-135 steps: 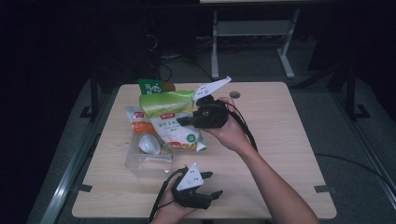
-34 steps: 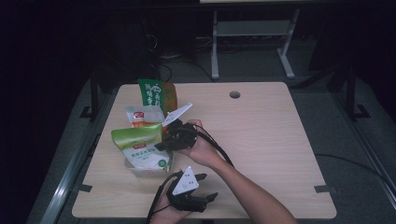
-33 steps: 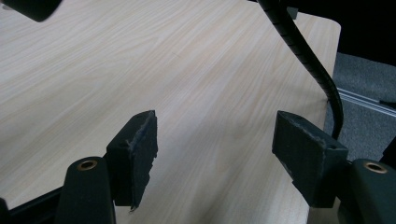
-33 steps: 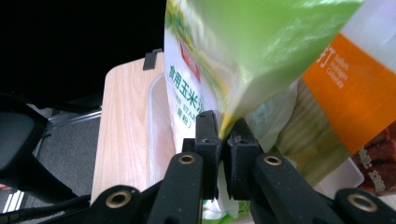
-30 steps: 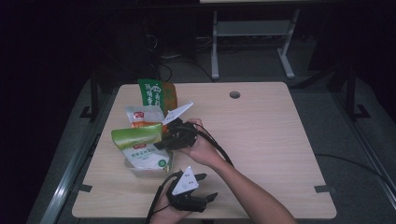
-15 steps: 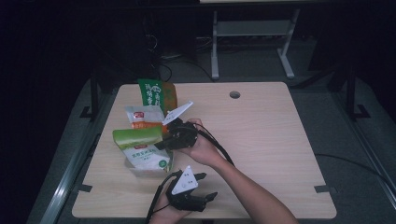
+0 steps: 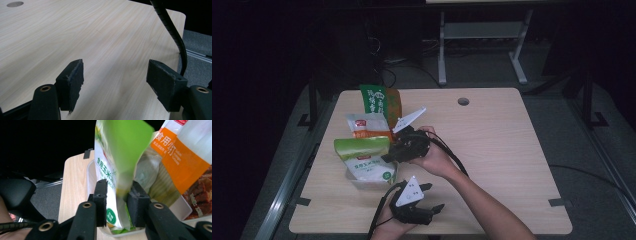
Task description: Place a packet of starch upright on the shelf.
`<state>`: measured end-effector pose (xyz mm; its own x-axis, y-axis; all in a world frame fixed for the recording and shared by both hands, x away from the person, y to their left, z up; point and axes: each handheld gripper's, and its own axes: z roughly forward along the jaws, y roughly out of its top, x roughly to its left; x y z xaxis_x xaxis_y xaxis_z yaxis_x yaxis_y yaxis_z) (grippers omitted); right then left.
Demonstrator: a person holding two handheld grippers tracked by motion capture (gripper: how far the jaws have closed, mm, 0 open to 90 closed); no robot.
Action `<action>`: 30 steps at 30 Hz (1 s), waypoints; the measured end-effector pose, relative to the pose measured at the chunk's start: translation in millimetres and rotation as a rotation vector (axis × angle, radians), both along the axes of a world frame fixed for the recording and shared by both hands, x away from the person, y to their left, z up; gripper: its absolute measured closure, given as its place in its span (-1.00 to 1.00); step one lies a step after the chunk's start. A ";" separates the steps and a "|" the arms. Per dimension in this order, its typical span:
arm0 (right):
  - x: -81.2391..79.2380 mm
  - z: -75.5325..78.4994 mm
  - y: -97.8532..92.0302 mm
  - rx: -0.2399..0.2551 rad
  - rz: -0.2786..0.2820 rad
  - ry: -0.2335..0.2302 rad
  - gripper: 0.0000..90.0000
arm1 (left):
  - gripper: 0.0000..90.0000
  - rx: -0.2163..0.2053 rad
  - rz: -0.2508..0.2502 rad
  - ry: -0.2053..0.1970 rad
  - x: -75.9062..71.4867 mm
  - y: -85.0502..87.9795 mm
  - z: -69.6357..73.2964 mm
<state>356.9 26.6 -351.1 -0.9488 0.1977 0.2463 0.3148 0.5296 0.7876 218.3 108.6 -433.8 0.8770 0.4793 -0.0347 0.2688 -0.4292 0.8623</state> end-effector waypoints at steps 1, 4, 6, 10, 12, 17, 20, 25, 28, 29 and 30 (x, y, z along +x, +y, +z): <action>0.0 0.0 0.0 0.000 0.000 0.000 0.49 | -0.35 0.000 0.000 0.000 0.0 0.0 0.0; 0.9 2.9 -6.3 0.024 0.000 0.006 0.41 | -0.35 0.010 0.000 -0.002 1.5 1.1 0.7; 0.8 7.7 -14.2 0.045 -0.006 0.015 0.33 | -0.36 0.008 0.004 0.008 2.1 1.1 1.1; 1.3 13.7 -27.7 0.063 -0.018 0.006 0.28 | -0.37 0.015 0.004 0.000 3.6 1.4 1.6; 1.6 16.1 -34.9 0.066 -0.029 0.012 0.26 | -0.37 0.016 0.004 0.005 3.8 1.1 1.9; 5.0 19.9 -52.6 0.066 -0.065 0.009 0.21 | -0.37 0.015 0.004 -0.005 5.8 1.0 1.9; 8.7 19.2 -67.9 0.044 -0.094 -0.001 0.18 | -0.37 0.016 0.004 -0.013 7.1 1.4 3.7; 11.6 17.8 -82.5 0.026 -0.128 0.021 0.13 | -0.37 -0.009 0.024 -0.011 7.9 0.9 4.3; 13.0 16.5 -89.4 0.013 -0.144 0.027 0.11 | -0.37 -0.003 0.022 -0.016 9.1 2.1 4.7; 13.0 16.5 -89.4 0.013 -0.144 0.027 0.11 | -0.37 -0.003 0.022 -0.016 9.1 2.1 4.7; 13.3 15.8 -91.9 0.007 -0.148 0.025 0.10 | -0.37 -0.006 0.024 -0.017 9.3 2.2 4.8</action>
